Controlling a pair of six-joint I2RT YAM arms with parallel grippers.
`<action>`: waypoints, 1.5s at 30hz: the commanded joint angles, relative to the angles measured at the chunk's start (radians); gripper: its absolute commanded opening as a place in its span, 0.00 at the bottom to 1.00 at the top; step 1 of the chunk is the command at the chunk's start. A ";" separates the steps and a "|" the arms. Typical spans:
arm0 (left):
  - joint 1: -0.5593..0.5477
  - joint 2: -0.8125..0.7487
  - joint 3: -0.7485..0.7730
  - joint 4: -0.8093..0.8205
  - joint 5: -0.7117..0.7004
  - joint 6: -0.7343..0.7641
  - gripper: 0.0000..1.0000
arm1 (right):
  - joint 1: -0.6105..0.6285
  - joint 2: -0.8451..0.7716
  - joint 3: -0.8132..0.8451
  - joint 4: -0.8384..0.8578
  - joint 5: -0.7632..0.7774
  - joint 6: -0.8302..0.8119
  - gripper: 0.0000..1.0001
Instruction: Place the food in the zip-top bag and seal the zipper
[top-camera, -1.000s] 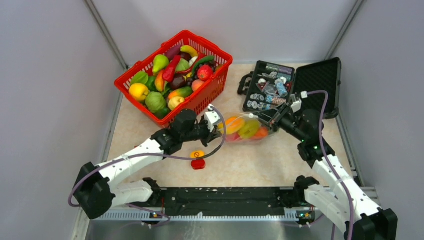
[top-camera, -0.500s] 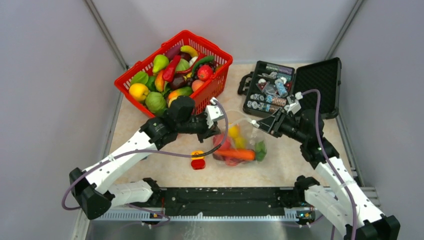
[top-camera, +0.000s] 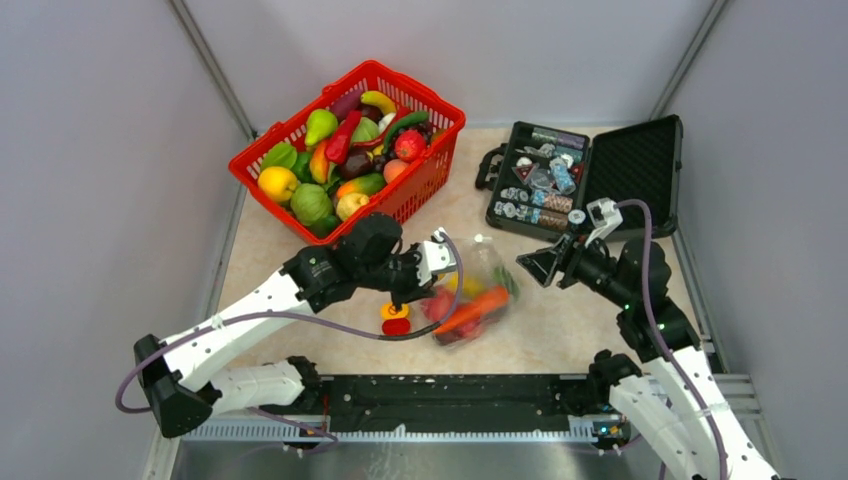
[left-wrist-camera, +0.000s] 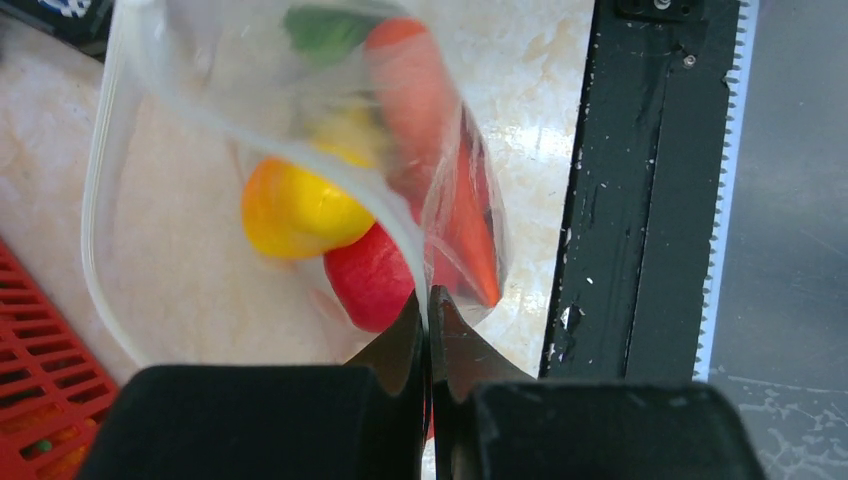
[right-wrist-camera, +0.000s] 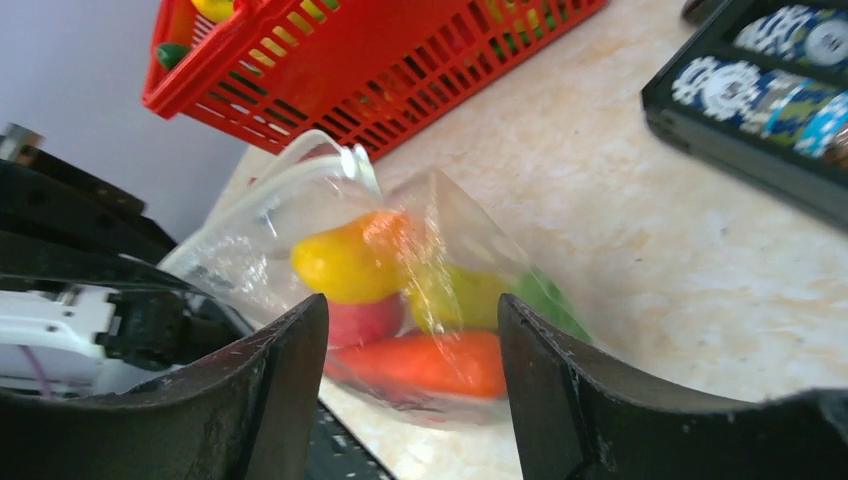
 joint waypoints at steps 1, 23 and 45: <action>-0.028 -0.046 0.001 0.028 -0.020 0.023 0.00 | -0.009 -0.027 0.031 0.035 0.046 -0.226 0.63; -0.052 0.027 0.106 -0.045 -0.049 0.057 0.00 | -0.017 0.718 0.293 0.364 -0.722 -0.896 0.77; -0.052 -0.012 0.081 -0.023 -0.094 0.024 0.00 | 0.103 1.120 0.529 0.197 -0.898 -1.057 0.69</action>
